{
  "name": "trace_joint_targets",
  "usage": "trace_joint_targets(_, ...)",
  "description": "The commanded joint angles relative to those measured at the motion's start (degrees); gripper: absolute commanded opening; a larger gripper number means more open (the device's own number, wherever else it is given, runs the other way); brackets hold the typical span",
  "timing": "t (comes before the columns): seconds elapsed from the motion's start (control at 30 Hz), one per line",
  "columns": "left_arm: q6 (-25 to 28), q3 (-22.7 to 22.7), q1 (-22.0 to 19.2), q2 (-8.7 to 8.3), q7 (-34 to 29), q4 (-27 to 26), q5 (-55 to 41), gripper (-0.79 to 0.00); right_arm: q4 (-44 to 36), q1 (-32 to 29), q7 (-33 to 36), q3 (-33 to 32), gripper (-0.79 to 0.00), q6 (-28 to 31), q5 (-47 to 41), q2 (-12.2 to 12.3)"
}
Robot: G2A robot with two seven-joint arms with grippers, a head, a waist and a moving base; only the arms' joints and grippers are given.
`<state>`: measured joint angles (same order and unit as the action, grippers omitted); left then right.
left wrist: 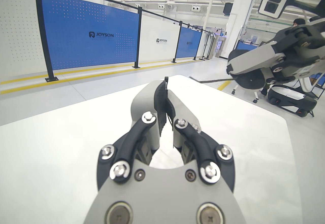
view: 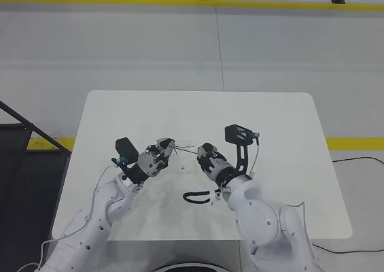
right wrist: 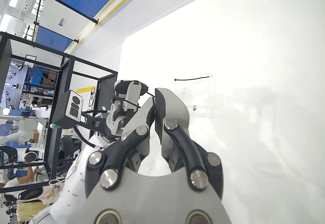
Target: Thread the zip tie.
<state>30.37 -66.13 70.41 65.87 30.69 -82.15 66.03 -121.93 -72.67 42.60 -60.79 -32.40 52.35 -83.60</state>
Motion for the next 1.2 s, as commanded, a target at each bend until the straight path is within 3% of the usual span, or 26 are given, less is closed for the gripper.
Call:
trace_joint_targets(0.0,0.0,0.0,0.0,0.00,0.0,0.0,0.0,-0.785,-0.1,0.0,0.0,-0.1,-0.785,-0.2,-0.1,0.0)
trace_joint_targets(1.17,0.0,0.0,0.0,0.00,0.0,0.0,0.0,-0.785,3.3,6.0,4.7,0.0,-0.785,-7.4,-0.1,-0.7)
